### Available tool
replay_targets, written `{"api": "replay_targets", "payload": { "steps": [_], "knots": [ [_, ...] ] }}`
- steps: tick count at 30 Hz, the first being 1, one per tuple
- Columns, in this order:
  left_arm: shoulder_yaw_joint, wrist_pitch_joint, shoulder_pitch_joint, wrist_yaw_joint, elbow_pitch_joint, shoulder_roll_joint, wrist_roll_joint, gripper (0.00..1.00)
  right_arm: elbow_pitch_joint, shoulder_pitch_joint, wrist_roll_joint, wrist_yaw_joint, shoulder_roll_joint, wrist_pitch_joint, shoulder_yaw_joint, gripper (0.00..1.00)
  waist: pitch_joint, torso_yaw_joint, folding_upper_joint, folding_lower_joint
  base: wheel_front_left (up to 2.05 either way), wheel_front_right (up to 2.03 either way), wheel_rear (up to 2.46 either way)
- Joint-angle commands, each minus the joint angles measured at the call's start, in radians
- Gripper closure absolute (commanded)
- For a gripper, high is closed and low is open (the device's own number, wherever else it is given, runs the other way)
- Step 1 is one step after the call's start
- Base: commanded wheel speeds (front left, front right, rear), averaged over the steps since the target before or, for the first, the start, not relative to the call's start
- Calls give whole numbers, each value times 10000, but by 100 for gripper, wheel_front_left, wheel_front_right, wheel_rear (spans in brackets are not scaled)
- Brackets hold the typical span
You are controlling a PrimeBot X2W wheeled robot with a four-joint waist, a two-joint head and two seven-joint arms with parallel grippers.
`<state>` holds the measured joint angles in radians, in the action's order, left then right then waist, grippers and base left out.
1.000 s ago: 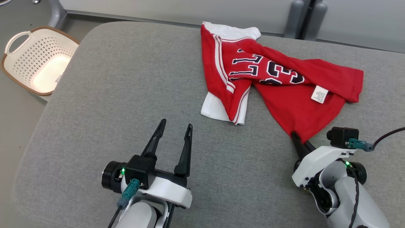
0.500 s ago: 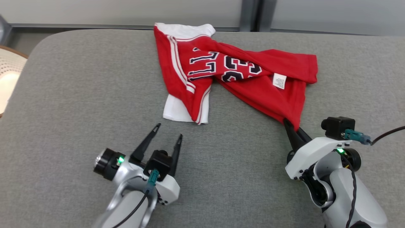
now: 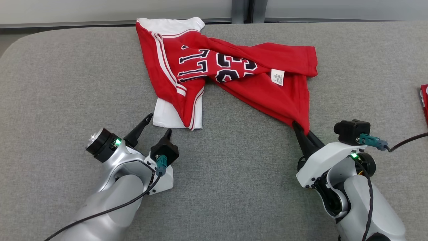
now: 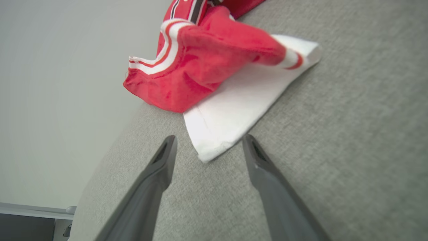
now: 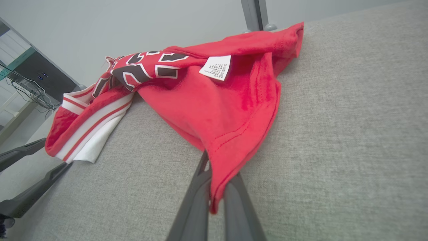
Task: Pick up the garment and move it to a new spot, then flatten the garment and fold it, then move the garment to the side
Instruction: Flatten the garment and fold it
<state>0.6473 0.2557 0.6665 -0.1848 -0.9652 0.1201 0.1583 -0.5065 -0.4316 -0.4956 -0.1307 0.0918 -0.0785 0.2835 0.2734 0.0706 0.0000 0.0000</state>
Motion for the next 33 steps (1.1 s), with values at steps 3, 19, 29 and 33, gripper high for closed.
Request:
{"api": "replay_targets", "payload": {
  "steps": [3, 19, 29, 33],
  "knots": [
    [165, 32, 413, 106, -541, -56, 76, 0, 32, -83, -51, 2, 49, 95, 19, 100, 72, -52, 0, 0, 0, 0, 0],
    [510, 60, 1011, 722, -1615, -362, -360, 100, -104, -309, -58, 1, 130, 233, -149, 100, 197, 4, 0, 0, 0, 0, 0],
    [-7, 79, 139, 1214, 1218, -198, -1579, 100, -61, -598, 326, 2, 729, 665, -354, 100, -438, 154, 0, 0, 0, 0, 0],
    [-404, 80, -343, 1595, 2801, 81, -2214, 100, 96, -823, 503, 2, 1238, 734, -287, 100, -862, 185, 0, 0, 0, 0, 0]
  ]
}}
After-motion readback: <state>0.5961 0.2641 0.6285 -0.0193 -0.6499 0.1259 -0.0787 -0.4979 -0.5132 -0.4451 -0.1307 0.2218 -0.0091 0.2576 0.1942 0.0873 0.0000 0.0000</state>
